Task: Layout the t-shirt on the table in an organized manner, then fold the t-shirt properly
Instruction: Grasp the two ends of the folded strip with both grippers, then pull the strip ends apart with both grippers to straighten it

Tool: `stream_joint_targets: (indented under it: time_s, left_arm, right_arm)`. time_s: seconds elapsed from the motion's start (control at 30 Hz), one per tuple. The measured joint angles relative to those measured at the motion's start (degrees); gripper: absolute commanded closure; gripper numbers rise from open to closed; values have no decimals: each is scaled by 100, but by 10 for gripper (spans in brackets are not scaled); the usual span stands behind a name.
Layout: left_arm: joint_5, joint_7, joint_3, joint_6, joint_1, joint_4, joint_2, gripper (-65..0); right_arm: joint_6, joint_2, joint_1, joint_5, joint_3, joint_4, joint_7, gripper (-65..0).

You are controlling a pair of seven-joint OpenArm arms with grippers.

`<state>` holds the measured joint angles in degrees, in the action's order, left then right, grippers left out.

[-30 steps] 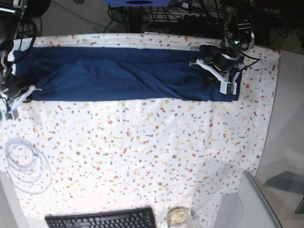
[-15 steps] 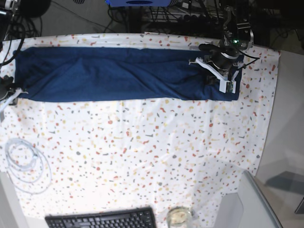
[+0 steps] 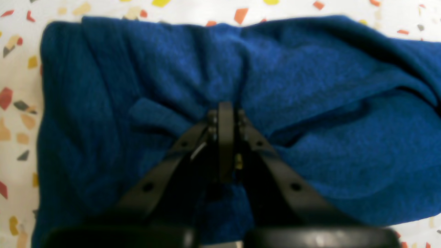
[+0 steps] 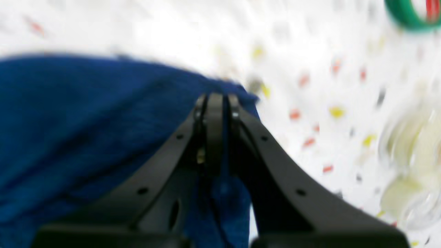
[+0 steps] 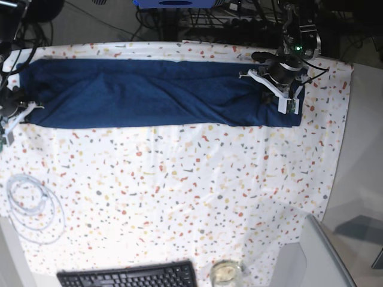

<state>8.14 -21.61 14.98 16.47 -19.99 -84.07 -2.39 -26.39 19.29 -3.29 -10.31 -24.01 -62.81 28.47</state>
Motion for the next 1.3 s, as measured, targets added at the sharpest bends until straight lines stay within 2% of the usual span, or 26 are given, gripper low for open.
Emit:
stream_joint_targets:
  time_s: [0.17,0.3,0.43,0.73,0.83,0.93,1.03,1.13,1.17,1.3]
  left_arm:
    - [118,308,46,70,50,450,-50,0]
    - [146,431,46,92,57,562,-50,0]
    - [192,472,46,107,59,616,-70,0]
    - [267,492,44,192,63,673,-192,0]
    - [282,490,35,197,63,673,-208,0]
    - [282,490,35,197,63,673,-208,0]
    - [278,413,35,192,61,605,-203,0]
    - [136,57,31,109,24,245,-175,0]
    - [59,-52,31,17,-59,44,-162,0]
    - [55,-173,83,0,-409,-903,-186,0]
  right_arm:
    - [-4,-9,42,-37,2,44,-39,-26]
    - [-2,173,42,-35,9,153,-39,-26]
    - [291,289,122,-61,11,529,-55,-26]
    - [313,361,151,-79,11,581,-61,-26]
    - [629,358,146,-79,11,584,-57,-26]
    - [710,367,146,-79,11,577,-59,-26]
    - [723,352,-7,-13,9,70,4,-26]
    - [765,339,-295,-57,-4,-828,-20,-26]
    - [774,289,-398,-26,-17,-1165,-28,-26]
    - [745,7,-699,-114,-17,-2094,-33,-26]
